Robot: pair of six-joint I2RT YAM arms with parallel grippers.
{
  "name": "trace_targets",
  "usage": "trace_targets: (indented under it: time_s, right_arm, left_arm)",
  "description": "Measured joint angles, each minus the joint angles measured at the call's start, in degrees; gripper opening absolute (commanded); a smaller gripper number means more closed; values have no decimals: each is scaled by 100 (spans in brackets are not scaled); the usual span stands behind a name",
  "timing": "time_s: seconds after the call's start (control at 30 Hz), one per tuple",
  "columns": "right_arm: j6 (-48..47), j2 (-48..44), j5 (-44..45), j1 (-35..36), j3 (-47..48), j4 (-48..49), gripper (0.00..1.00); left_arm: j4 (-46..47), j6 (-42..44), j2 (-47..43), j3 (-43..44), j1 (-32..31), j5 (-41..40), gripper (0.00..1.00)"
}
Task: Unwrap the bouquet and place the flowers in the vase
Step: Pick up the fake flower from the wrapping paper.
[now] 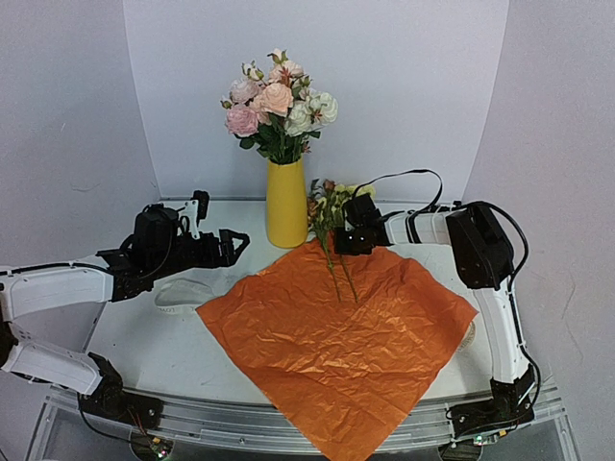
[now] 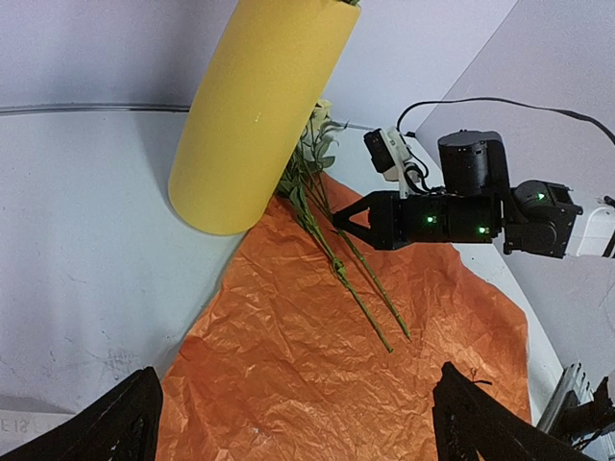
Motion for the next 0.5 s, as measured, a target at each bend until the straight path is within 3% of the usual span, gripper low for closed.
trace_targets:
  time_s: [0.2,0.5]
  right_arm:
    - [35,-57,87,-26,-247,109,0]
    - [140,-1154,846,-140,-1143,-26,0]
  left_arm:
    - [2,0,17,-2,0,4,99]
    - [4,-2,17,-2,0,15,99]
